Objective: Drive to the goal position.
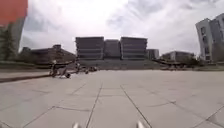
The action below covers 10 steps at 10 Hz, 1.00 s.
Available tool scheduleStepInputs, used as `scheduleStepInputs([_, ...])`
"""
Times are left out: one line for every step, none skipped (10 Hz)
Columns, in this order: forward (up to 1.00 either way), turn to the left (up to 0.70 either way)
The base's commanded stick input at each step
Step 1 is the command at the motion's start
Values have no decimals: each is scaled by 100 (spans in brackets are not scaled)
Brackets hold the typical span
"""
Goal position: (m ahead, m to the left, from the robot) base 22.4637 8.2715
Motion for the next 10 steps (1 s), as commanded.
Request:
scheduleStepInputs([70,0])
scheduleStepInputs([70,0])
scheduleStepInputs([70,0])
scheduleStepInputs([70,0])
scheduleStepInputs([70,0])
scheduleStepInputs([70,0])
scheduleStepInputs([70,0])
scheduleStepInputs([70,0])
scheduleStepInputs([70,0])
scheduleStepInputs([70,0])
